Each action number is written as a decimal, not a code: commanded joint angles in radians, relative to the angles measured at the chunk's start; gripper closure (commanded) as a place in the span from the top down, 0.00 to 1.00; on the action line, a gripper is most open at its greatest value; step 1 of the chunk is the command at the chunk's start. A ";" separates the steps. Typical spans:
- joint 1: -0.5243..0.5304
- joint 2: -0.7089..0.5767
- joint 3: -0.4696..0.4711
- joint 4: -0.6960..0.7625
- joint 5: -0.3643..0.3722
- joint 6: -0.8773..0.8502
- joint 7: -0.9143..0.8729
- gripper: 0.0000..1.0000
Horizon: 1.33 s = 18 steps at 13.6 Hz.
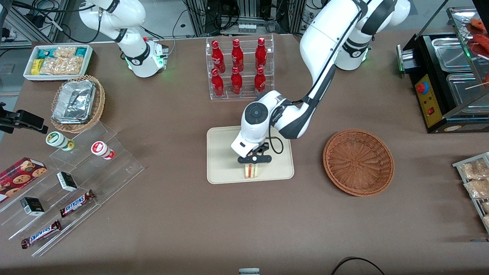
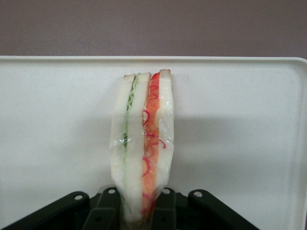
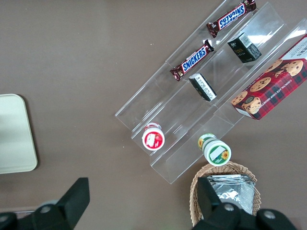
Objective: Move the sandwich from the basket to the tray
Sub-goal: 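Lower the sandwich onto the tray and open the left gripper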
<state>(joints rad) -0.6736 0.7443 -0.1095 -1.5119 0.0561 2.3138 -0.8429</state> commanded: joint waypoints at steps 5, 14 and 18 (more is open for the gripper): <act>-0.066 0.018 0.016 0.024 0.022 -0.004 -0.038 1.00; -0.032 -0.216 0.016 0.019 0.010 -0.298 -0.033 1.00; 0.061 -0.371 0.017 0.019 0.007 -0.443 -0.025 1.00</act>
<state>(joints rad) -0.6669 0.4590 -0.0893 -1.4623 0.0610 1.9319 -0.8630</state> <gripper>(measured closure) 0.000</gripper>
